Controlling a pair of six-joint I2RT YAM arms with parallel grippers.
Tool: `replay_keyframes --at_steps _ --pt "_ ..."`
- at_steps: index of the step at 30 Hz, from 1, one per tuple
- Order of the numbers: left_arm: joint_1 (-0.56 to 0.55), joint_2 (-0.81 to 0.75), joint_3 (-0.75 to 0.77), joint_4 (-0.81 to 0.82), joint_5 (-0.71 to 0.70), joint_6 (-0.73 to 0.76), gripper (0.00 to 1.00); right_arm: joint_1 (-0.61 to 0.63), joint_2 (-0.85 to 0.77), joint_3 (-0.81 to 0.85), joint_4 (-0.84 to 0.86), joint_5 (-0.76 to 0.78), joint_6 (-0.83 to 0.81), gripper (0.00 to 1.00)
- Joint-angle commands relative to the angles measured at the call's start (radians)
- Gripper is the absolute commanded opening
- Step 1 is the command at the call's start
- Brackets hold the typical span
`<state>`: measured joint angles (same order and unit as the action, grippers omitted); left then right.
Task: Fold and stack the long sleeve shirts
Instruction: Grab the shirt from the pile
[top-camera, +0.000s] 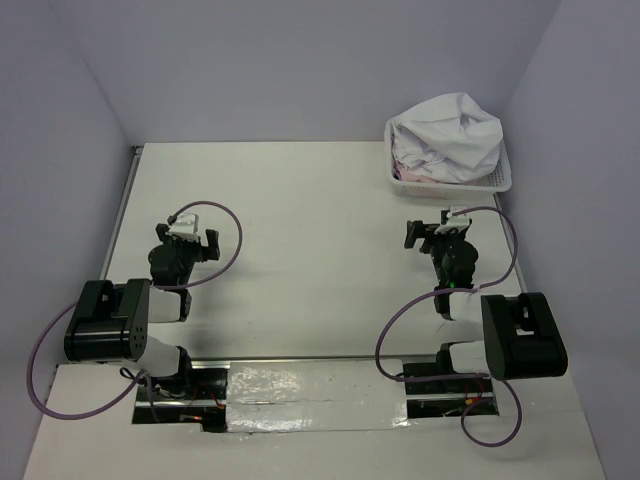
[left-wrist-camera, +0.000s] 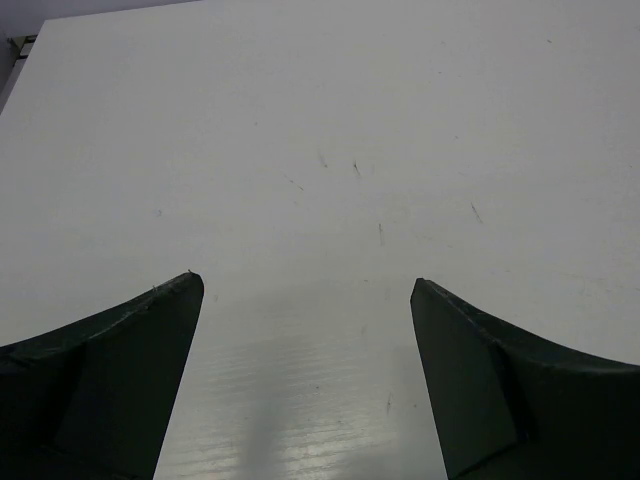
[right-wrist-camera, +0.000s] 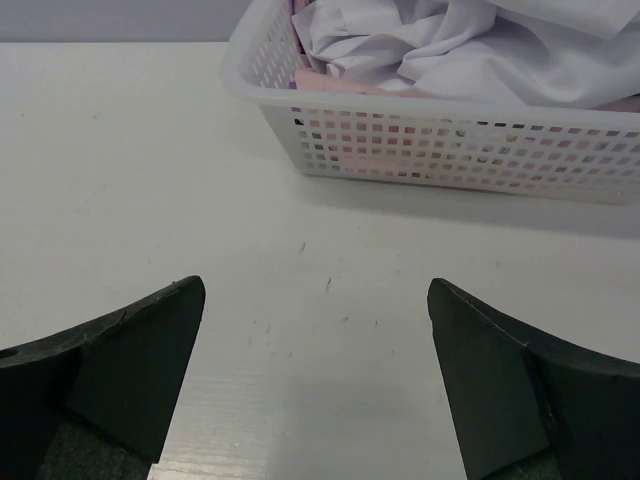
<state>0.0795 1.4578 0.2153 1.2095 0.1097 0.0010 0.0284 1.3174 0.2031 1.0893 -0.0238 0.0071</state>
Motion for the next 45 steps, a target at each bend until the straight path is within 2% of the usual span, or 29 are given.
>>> replay_keyframes --at_steps 1,4,7,8,9,10,11,12,13,14,15,16,17,19,21,22,24,26,30,31,33,35,40,41,42,44,45 --pt "-0.006 0.006 0.010 0.065 0.012 0.019 0.99 0.007 -0.010 0.005 0.052 -0.004 0.002 1.00" --pt "-0.006 0.003 0.010 0.053 0.015 0.022 0.99 0.005 -0.029 0.015 0.035 -0.004 0.002 1.00" --pt "-0.004 0.004 0.009 0.061 0.012 0.019 0.99 0.007 -0.119 0.123 -0.228 0.019 0.008 1.00" --pt "-0.004 0.006 0.009 0.068 0.013 0.022 0.99 0.005 -0.141 0.200 -0.368 0.022 0.017 1.00" --pt "-0.001 -0.020 0.006 0.070 0.049 0.034 0.99 0.001 -0.179 0.232 -0.431 0.016 0.027 0.99" --pt "0.003 -0.060 0.001 0.062 0.086 0.048 0.99 0.001 -0.194 0.266 -0.475 -0.055 0.016 0.94" --pt "0.000 -0.103 0.021 -0.052 0.106 0.048 0.99 0.001 -0.207 0.335 -0.553 -0.100 0.005 0.75" --pt "0.002 -0.153 0.062 -0.170 0.137 0.063 0.99 -0.001 -0.213 0.373 -0.595 -0.134 0.005 0.64" --pt "0.000 -0.228 0.184 -0.306 0.228 0.106 0.99 -0.001 -0.207 0.471 -0.635 -0.154 0.042 0.48" --pt "0.002 -0.247 0.249 -0.488 0.249 0.108 0.99 -0.002 -0.166 0.531 -0.731 -0.154 0.066 0.42" --pt "-0.001 -0.263 0.363 -0.549 0.242 0.114 0.99 -0.001 -0.132 0.659 -0.782 -0.145 0.092 0.38" --pt "-0.006 -0.260 0.413 -0.594 0.242 0.149 0.99 -0.004 -0.095 0.726 -0.830 -0.127 0.115 0.38" --pt "-0.021 -0.252 0.461 -0.661 0.204 0.196 0.99 -0.004 -0.004 0.799 -0.929 -0.079 0.167 0.48" --pt "-0.041 -0.211 0.582 -0.732 0.170 0.438 0.99 -0.007 0.093 0.998 -1.058 -0.032 0.212 0.70" --pt "-0.067 -0.150 0.704 -0.844 0.063 0.560 0.99 -0.012 0.242 1.116 -1.109 0.037 0.260 0.78" --pt "-0.070 -0.130 0.740 -0.870 -0.020 0.553 0.99 -0.013 0.343 1.224 -1.162 0.076 0.267 0.83" --pt "-0.070 -0.084 0.814 -0.960 -0.074 0.528 0.99 -0.016 0.446 1.347 -1.236 0.187 0.313 0.85" --pt "-0.070 -0.076 0.868 -0.990 -0.105 0.519 0.99 -0.021 0.590 1.542 -1.338 0.241 0.349 0.86" --pt "-0.069 -0.093 0.855 -0.993 -0.102 0.519 0.99 -0.021 0.827 1.832 -1.431 0.344 0.372 0.90" --pt "-0.067 -0.091 0.855 -1.002 -0.094 0.518 0.99 -0.021 0.876 1.963 -1.488 0.393 0.378 0.91" --pt "-0.069 -0.079 0.857 -1.016 -0.094 0.505 0.99 -0.021 1.000 2.115 -1.532 0.418 0.367 0.93" --pt "-0.067 -0.065 0.857 -1.028 -0.093 0.507 0.99 -0.021 1.048 2.135 -1.534 0.407 0.328 0.98" --pt "-0.067 -0.021 0.860 -0.998 -0.097 0.513 0.99 -0.021 1.073 2.058 -1.523 0.450 0.283 0.97" --pt "-0.067 -0.008 0.865 -0.995 -0.091 0.511 0.99 -0.021 1.071 2.044 -1.513 0.459 0.271 0.93" --pt "-0.067 -0.002 0.877 -0.998 -0.079 0.508 0.99 -0.021 1.060 2.020 -1.488 0.463 0.255 0.72" --pt "-0.066 0.018 0.897 -1.007 -0.070 0.487 0.99 -0.021 1.051 1.994 -1.467 0.452 0.234 0.46" --pt "-0.067 0.022 0.906 -1.010 -0.059 0.482 0.99 -0.021 1.037 1.990 -1.453 0.441 0.228 0.22"
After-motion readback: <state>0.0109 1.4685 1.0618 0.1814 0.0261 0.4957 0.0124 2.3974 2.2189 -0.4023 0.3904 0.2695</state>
